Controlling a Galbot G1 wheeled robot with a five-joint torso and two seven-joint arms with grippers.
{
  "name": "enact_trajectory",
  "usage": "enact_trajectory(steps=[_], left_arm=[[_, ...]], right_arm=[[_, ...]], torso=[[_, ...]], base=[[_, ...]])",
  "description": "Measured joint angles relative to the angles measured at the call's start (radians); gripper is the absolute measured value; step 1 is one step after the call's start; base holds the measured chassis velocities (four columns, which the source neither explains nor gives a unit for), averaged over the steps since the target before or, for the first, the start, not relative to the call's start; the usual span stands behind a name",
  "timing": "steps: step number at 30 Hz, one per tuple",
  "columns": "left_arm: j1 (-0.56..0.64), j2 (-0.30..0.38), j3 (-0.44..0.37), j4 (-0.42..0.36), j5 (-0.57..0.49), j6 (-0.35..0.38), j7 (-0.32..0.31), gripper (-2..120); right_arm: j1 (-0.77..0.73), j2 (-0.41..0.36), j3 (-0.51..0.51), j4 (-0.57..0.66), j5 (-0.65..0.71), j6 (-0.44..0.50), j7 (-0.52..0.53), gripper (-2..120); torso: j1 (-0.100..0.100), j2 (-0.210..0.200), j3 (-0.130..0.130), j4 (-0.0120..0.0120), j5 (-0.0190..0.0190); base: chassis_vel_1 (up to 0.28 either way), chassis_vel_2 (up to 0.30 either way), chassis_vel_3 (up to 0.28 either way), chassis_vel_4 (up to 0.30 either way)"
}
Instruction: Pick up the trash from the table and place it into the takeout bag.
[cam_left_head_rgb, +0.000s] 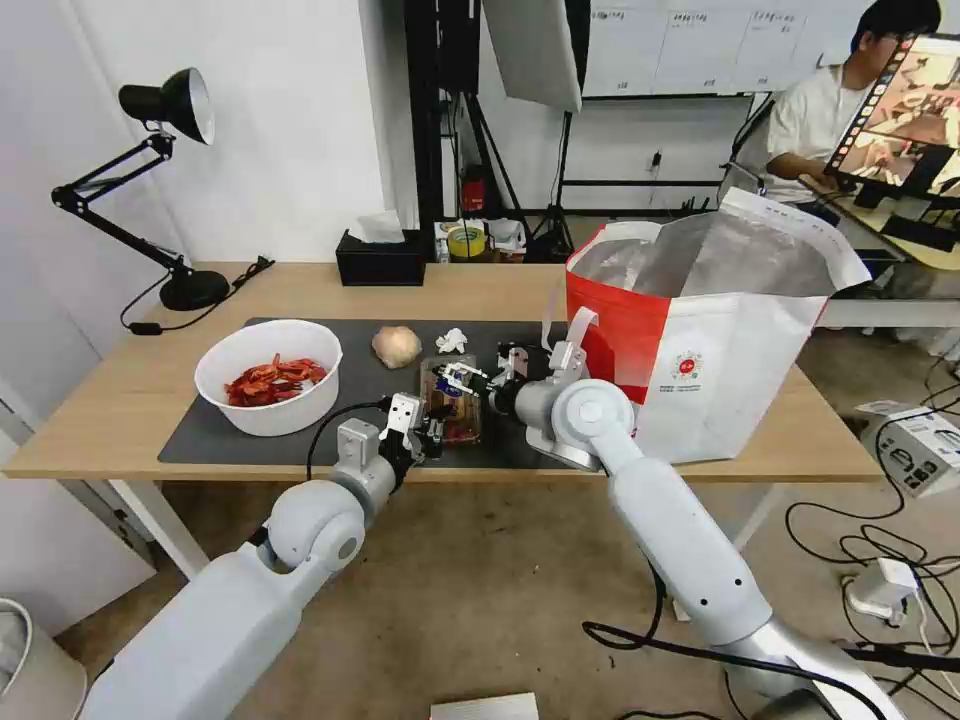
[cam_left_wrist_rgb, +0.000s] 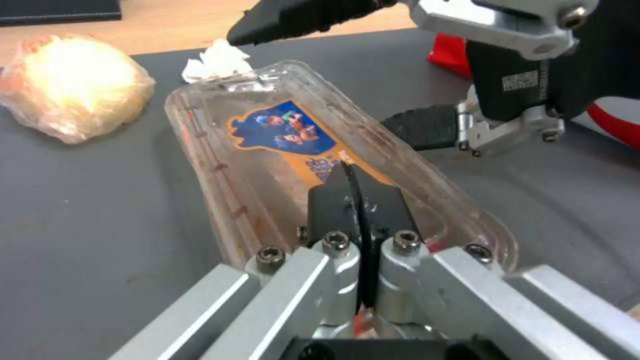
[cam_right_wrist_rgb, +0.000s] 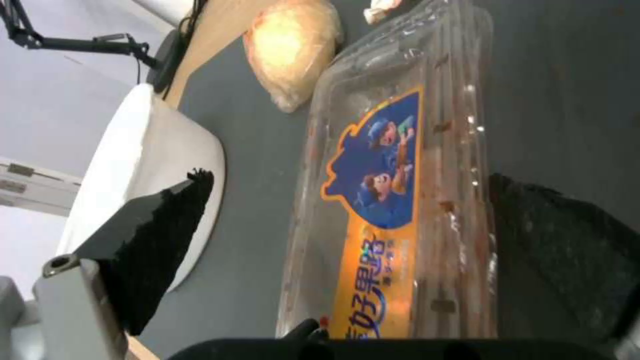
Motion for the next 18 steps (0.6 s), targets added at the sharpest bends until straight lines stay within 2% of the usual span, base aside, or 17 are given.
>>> enact_trajectory(steps=[12,13,14,16,17,18], left_arm=[[0.012,0.001,-0.021,-0.004,-0.003,-0.003,0.001,0],[0.013,0.001,-0.021,-0.006,-0.003,-0.003,0.001,0],[0.013,0.001,-0.021,-0.006,-0.003,-0.003,0.001,0],[0.014,0.0,-0.021,-0.009,-0.002,-0.003,0.002,0],[0.014,0.0,-0.021,-0.009,-0.002,-0.003,0.002,0],[0.016,0.0,-0.022,-0.01,-0.002,-0.003,0.002,0]], right_arm=[[0.042,0.039,-0.02,-0.055,0.005,-0.019,-0.001,99],[0.043,0.041,-0.022,-0.058,0.005,-0.024,0.004,93],[0.043,0.041,-0.022,-0.058,0.005,-0.024,0.004,93],[0.039,0.041,-0.023,-0.059,0.005,-0.026,0.009,83],[0.039,0.041,-0.023,-0.059,0.005,-0.026,0.009,83],[0.035,0.039,-0.023,-0.058,0.005,-0.027,0.01,78]], torso=[[0.0,0.0,0.0,0.0,-0.0001],[0.0,0.0,0.0,0.0,0.0],[0.0,0.0,0.0,0.0,0.0],[0.0,0.0,0.0,0.0,0.0],[0.0,0.0,0.0,0.0,0.0],[0.0,0.0,0.0,0.0001,0.0]], base=[[0.0,0.0,0.0,0.0],[0.0,0.0,0.0,0.0],[0.0,0.0,0.0,0.0],[0.0,0.0,0.0,0.0],[0.0,0.0,0.0,0.0],[0.0,0.0,0.0,0.0]])
